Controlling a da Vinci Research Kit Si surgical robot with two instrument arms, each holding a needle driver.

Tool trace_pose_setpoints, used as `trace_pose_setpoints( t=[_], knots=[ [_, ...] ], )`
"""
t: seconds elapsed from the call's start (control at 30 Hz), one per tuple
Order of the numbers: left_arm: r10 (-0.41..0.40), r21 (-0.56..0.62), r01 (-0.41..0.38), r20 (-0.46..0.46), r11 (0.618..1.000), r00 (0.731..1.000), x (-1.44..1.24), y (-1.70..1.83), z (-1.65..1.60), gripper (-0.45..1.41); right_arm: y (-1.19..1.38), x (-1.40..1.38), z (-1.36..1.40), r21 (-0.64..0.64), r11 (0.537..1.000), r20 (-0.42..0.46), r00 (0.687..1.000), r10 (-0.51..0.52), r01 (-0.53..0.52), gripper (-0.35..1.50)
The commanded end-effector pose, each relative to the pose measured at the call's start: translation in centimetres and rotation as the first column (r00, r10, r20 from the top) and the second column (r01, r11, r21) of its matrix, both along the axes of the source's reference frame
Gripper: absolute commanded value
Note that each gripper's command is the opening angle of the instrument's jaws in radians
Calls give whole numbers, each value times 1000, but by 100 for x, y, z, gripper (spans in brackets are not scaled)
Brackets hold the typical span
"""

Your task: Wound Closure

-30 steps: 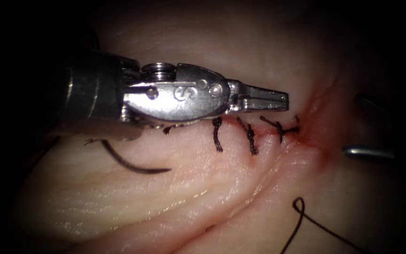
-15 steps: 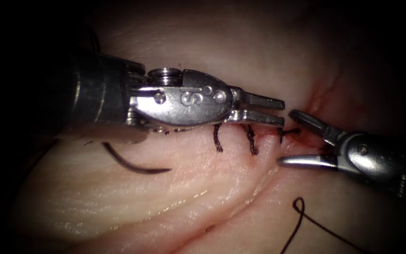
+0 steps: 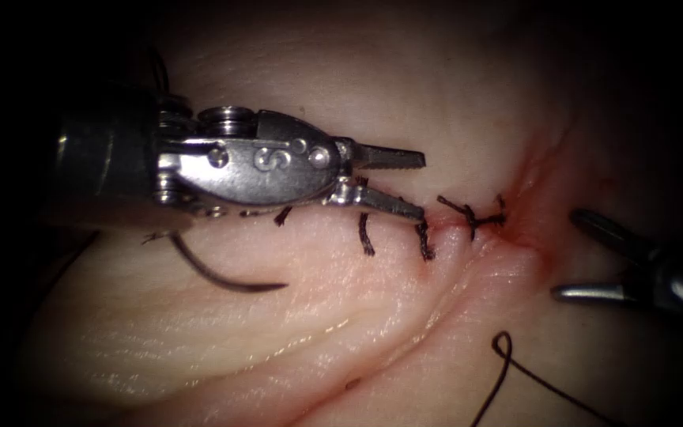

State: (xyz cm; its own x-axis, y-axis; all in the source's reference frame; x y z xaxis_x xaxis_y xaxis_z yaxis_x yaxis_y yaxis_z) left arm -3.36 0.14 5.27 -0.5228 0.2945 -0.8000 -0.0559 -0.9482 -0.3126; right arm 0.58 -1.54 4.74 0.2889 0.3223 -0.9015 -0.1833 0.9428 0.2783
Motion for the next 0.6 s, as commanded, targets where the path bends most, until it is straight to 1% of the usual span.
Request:
trace_pose_setpoints(
  t=[0.03,0.1,0.13,0.17,0.2,0.23,0.3,0.37,0.4,0.43,0.47,0.53,0.57,0.6],
  knots=[
    [1,-4,-2,-19,1000,1000,-17,-2,9,47,7,-11,6,-20,1000,18,1000,-1,1,148],
    [9,-8,-10,-46,1000,999,-28,-8,15,49,8,-19,6,-26,1000,51,999,5,-4,148],
    [9,-8,-10,-46,1000,999,-28,-8,15,49,8,-19,6,-26,1000,51,999,5,-4,148],
    [12,-10,-13,-62,1000,998,-36,-11,19,49,7,-26,8,-27,999,118,993,-19,22,143],
    [12,-10,-13,-62,1000,998,-36,-11,19,49,7,-26,8,-27,999,118,993,-19,22,143],
    [8,-14,-9,-70,1000,998,-42,-12,23,51,5,-32,14,-21,998,175,983,-60,64,136],
    [-1,-18,-1,-76,1000,997,-50,-9,29,51,1,-34,31,-15,995,251,964,-90,97,135],
    [1,-23,-3,-75,1000,997,-51,-10,35,47,-2,-35,42,-24,993,275,956,-104,115,138],
    [12,-30,-15,-97,999,995,-49,-14,42,44,-6,-36,53,-35,989,300,945,-127,144,138],
    [26,-33,-30,-115,999,993,-46,-18,48,42,-8,-36,57,-42,985,315,938,-143,165,138],
    [61,-35,-67,-148,997,987,-41,-25,58,41,-13,-38,64,-47,979,341,924,-172,199,133],
    [100,-12,-104,-200,994,975,-31,-36,73,34,-16,-39,69,-56,968,367,907,-208,245,128],
    [131,9,-133,-258,991,957,-16,-46,88,32,-17,-41,70,-66,959,381,895,-232,276,125],
    [147,32,-144,-303,989,942,-1,-51,100,32,-17,-41,68,-95,952,393,890,-233,291,120]
  ],
)
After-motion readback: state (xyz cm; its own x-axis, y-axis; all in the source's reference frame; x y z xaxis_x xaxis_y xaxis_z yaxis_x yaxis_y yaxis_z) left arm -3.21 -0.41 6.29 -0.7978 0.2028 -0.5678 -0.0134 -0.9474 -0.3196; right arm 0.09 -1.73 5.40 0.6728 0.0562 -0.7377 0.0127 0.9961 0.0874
